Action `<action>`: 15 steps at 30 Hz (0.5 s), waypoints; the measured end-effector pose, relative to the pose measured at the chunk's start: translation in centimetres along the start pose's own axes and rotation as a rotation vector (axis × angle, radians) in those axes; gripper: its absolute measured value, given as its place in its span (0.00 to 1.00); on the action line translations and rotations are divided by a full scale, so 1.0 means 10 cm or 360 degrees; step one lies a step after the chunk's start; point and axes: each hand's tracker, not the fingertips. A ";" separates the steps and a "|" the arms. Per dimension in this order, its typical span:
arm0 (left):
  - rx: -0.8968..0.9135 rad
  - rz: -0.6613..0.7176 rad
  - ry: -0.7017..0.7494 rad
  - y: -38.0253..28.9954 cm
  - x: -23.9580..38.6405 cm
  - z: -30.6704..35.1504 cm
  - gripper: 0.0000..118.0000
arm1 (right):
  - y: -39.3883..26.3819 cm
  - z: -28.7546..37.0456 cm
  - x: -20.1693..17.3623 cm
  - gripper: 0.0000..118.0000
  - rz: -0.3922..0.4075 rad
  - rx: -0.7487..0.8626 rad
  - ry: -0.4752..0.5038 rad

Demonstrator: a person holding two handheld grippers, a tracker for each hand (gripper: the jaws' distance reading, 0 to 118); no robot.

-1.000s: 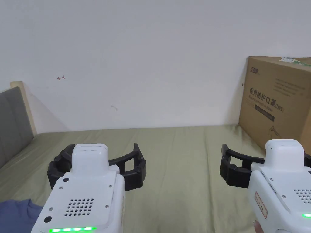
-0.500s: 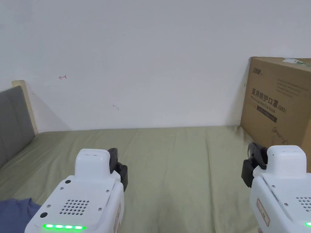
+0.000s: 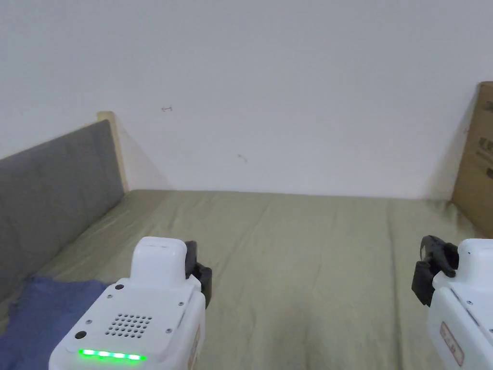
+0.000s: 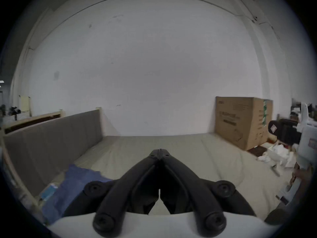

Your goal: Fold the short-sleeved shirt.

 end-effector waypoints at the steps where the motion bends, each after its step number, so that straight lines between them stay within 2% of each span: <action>1: 0.0032 -0.0019 0.0069 -0.01 -0.20 0.12 0.00 | 0.01 -0.06 -0.16 0.00 0.0007 -0.0017 0.0085; 4: 0.0094 -0.0016 0.0357 -0.01 -0.76 0.46 0.00 | 0.06 -0.11 -0.63 0.00 -0.0034 0.0006 0.0389; 7: 0.0114 0.0096 0.0430 -0.04 -1.08 0.66 0.00 | 0.09 -0.17 -0.88 0.00 -0.0106 -0.0035 0.0520; 10: 0.0071 0.0147 0.0436 -0.10 -1.17 0.67 0.00 | 0.07 -0.18 -0.97 0.00 -0.0082 -0.0046 0.0582; 13: 0.0023 0.0181 0.0409 -0.15 -1.22 0.55 0.00 | 0.05 -0.18 -0.95 0.00 0.0019 -0.0062 0.0601; 15: -0.0137 0.0186 0.0364 -0.16 -1.37 0.29 0.00 | 0.01 -0.17 -0.88 0.00 0.0074 -0.0089 0.0608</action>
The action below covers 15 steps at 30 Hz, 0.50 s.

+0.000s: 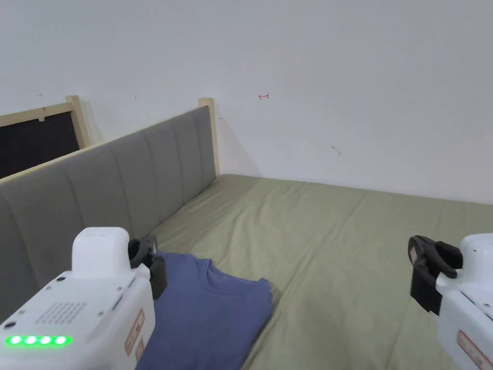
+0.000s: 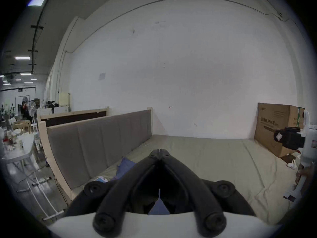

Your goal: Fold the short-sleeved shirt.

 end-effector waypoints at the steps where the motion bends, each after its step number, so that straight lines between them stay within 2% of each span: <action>1: -0.0157 -0.0023 -0.0018 0.01 -0.07 -0.22 0.00 | -0.03 0.02 0.04 0.00 0.0032 -0.0029 -0.0001; 2: -0.0293 -0.0028 -0.0055 -0.02 -0.14 -0.43 0.00 | -0.06 0.03 0.07 0.00 0.0066 -0.0058 -0.0012; 4: -0.0768 -0.0043 -0.0164 -0.16 -0.31 -1.09 0.00 | -0.16 0.06 0.13 0.00 0.0140 -0.0133 -0.0043; 6: -0.1174 0.0019 -0.0278 -0.46 -0.47 -1.62 0.00 | -0.27 0.06 0.20 0.00 0.0157 -0.0208 -0.0054; 10: -0.1452 0.0115 -0.0186 -1.05 -0.64 -2.30 0.00 | -0.50 0.00 0.40 0.00 0.0047 -0.0417 -0.0043; 11: -0.1479 0.0137 -0.0149 -1.15 -0.67 -2.42 0.08 | -0.55 -0.01 0.44 0.00 0.0024 -0.0453 -0.0053; 13: -0.1526 0.0137 -0.0077 -1.42 -0.71 -2.66 0.76 | -0.65 -0.04 0.52 0.00 -0.0019 -0.0524 -0.0083; 14: -0.1497 0.0119 -0.0060 -1.50 -0.72 -2.74 0.89 | -0.68 -0.06 0.56 0.00 -0.0031 -0.0549 -0.0087; 15: -0.1495 0.0108 -0.0025 -1.59 -0.73 -2.85 0.88 | -0.72 -0.08 0.59 0.00 -0.0046 -0.0575 -0.0089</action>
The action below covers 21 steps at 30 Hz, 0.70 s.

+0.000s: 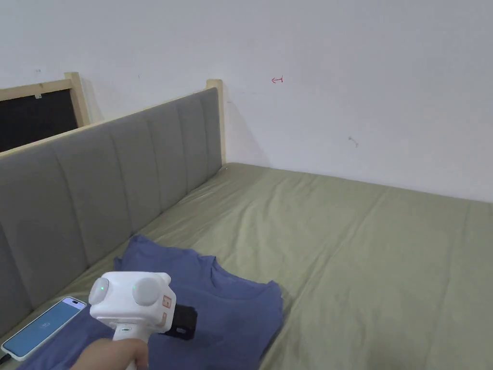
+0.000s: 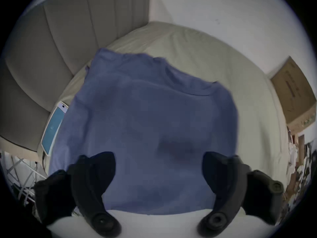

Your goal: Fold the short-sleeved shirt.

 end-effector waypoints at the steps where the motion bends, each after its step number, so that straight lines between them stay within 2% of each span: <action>1: -0.0051 -0.0010 0.0038 -0.02 0.00 -0.16 0.88 | -0.02 -0.04 0.03 0.00 -0.0011 -0.0024 -0.0001; 4: -0.0217 -0.0060 0.0073 -0.14 -0.02 -0.63 0.89 | -0.09 -0.14 0.09 0.00 -0.0019 -0.0076 -0.0006; 6: -0.0032 -0.0035 0.0044 -0.22 -0.04 -0.59 0.96 | -0.11 -0.20 0.09 0.00 -0.0032 -0.0105 0.0003; 8: -0.0089 -0.0028 0.0047 -0.18 -0.01 -0.70 0.99 | -0.13 -0.25 0.08 0.00 -0.0054 -0.0126 0.0019; 10: -0.0067 -0.0063 0.0083 -0.21 0.03 -0.60 0.98 | -0.14 -0.30 0.07 0.00 -0.0095 -0.0139 0.0054; 11: -0.0049 -0.0085 0.0086 -0.23 0.05 -0.54 0.94 | -0.14 -0.31 0.06 0.00 -0.0108 -0.0141 0.0070; 12: -0.0003 -0.0129 0.0063 -0.27 0.06 -0.45 0.81 | -0.14 -0.32 0.05 0.00 -0.0116 -0.0142 0.0080; 13: 0.0091 -0.0189 0.0057 -0.29 0.08 -0.31 0.58 | -0.14 -0.31 0.04 0.00 -0.0127 -0.0142 0.0091; 14: 0.0150 -0.0225 0.0082 -0.32 0.10 -0.21 0.24 | -0.14 -0.31 0.03 0.00 -0.0142 -0.0142 0.0103; 15: 0.0192 -0.0273 0.0127 -0.35 0.13 -0.11 0.00 | -0.13 -0.29 0.02 0.00 -0.0164 -0.0139 0.0127; 16: 0.0205 -0.0355 0.0241 -0.41 0.16 -0.02 0.00 | -0.12 -0.27 0.02 0.00 -0.0177 -0.0136 0.0146; 19: 0.0330 -0.0454 0.0213 -0.45 0.15 0.37 0.00 | -0.10 -0.17 0.05 0.00 -0.0180 -0.0117 0.0164; 21: 0.0436 -0.0404 0.0163 -0.39 0.10 0.76 0.00 | -0.07 -0.05 0.10 0.00 -0.0187 -0.0072 0.0160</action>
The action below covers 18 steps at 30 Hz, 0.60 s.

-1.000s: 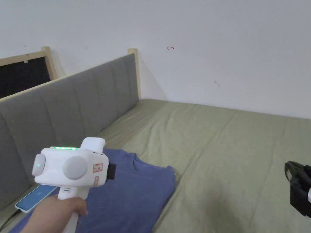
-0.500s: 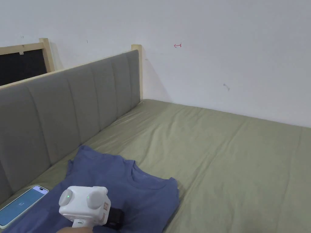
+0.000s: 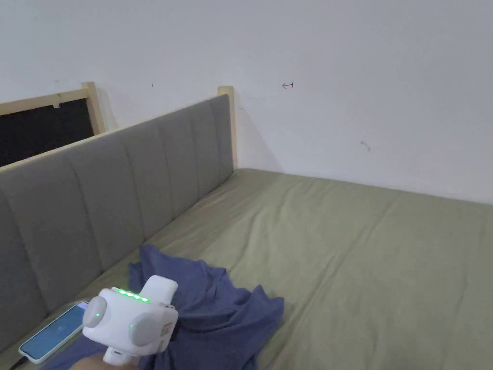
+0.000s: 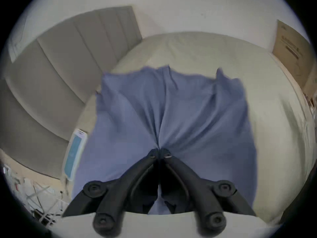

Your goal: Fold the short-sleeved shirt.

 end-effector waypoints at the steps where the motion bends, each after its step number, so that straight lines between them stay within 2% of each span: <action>1: 0.0065 0.0028 -0.0017 0.09 -0.05 0.21 0.00 | 0.02 0.08 0.02 0.00 -0.0012 0.0032 -0.0004; 5: 0.0308 -0.0065 0.0007 0.38 -0.10 0.93 0.00 | 0.08 0.39 0.14 0.00 -0.0064 0.0162 -0.0032; 8: 0.0535 -0.0134 -0.0064 0.66 0.08 1.54 0.00 | 0.12 0.62 0.22 0.00 -0.0083 0.0235 -0.0066; 13: 0.0891 -0.0201 -0.0362 1.16 0.68 2.52 0.00 | 0.17 1.00 0.33 0.00 -0.0089 0.0313 -0.0132; 17: 0.1066 -0.0348 -0.0546 1.39 1.26 2.95 0.00 | 0.17 1.24 0.45 0.00 -0.0092 0.0367 -0.0185; 18: 0.1067 -0.0347 -0.0675 1.44 1.43 3.00 0.00 | 0.17 1.30 0.49 0.00 -0.0086 0.0381 -0.0214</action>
